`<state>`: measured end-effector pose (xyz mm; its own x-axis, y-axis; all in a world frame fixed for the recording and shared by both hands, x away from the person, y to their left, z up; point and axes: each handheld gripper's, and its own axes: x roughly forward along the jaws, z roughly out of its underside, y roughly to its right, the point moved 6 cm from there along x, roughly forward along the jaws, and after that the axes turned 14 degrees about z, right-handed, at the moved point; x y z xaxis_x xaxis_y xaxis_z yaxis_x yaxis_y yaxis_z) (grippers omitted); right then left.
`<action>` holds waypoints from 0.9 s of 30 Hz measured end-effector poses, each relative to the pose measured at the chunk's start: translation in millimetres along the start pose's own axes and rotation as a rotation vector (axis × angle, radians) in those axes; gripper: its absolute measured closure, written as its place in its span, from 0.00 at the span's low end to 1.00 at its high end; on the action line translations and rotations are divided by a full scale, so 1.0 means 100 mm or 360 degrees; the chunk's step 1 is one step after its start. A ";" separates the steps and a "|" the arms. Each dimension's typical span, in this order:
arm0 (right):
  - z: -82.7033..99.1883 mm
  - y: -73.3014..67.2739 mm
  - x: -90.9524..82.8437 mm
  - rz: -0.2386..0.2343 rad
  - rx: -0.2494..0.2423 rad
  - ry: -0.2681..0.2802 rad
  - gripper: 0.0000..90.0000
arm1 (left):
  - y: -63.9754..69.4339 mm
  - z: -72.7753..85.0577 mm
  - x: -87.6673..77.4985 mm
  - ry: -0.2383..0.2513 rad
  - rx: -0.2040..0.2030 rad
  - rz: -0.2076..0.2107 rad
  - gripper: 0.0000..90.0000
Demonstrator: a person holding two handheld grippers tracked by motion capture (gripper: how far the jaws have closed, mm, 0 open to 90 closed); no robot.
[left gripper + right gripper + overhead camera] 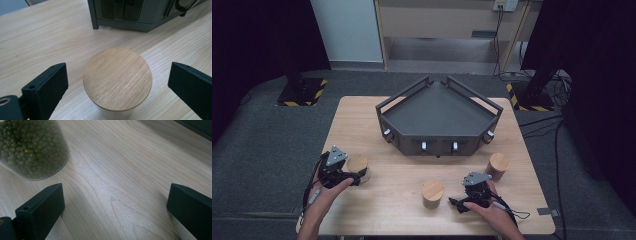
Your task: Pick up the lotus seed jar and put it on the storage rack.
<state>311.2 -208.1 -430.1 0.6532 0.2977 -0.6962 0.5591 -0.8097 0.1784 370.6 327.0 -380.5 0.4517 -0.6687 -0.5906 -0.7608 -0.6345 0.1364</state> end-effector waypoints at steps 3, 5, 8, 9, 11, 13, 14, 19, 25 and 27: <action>0.00 0.00 0.00 0.0000 0.0000 0.0000 0.02 | -0.03 0.04 0.05 -0.0009 -0.0019 0.0004 0.02; 0.00 0.00 0.00 0.0000 0.0000 0.0000 0.02 | -0.04 0.06 0.07 -0.0019 -0.0029 -0.0004 0.02; 0.00 0.00 0.00 0.0002 0.0002 0.0002 0.02 | -0.05 0.08 0.11 -0.0040 -0.0030 -0.0014 0.02; 0.00 0.00 0.00 0.0002 0.0004 0.0002 0.02 | -0.05 0.08 0.12 -0.0043 -0.0033 -0.0013 0.02; 0.01 0.00 -0.01 0.0001 0.0008 0.0001 0.03 | -0.06 0.09 0.13 -0.0045 -0.0041 -0.0010 0.02; 0.01 0.00 -0.01 0.0000 0.0008 0.0001 0.03 | -0.06 0.11 0.15 -0.0047 -0.0046 -0.0008 0.02; 0.01 0.00 -0.01 0.0000 0.0008 0.0001 0.03 | -0.07 0.12 0.16 -0.0048 -0.0047 -0.0007 0.02; 0.01 0.00 -0.01 0.0000 0.0008 0.0000 0.03 | -0.08 0.17 0.21 -0.0065 -0.0051 0.0004 0.02; 0.01 0.00 -0.01 0.0000 0.0008 0.0000 0.03 | -0.10 0.22 0.26 -0.0080 -0.0068 -0.0002 0.02; 0.01 0.00 -0.01 0.0000 0.0008 0.0000 0.03 | -0.11 0.25 0.27 -0.0083 -0.0074 -0.0009 0.02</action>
<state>310.1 -208.6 -430.1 0.6535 0.2976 -0.6960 0.5565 -0.8122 0.1752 379.7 325.8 -418.1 0.4301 -0.6450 -0.6317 -0.7355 -0.6561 0.1692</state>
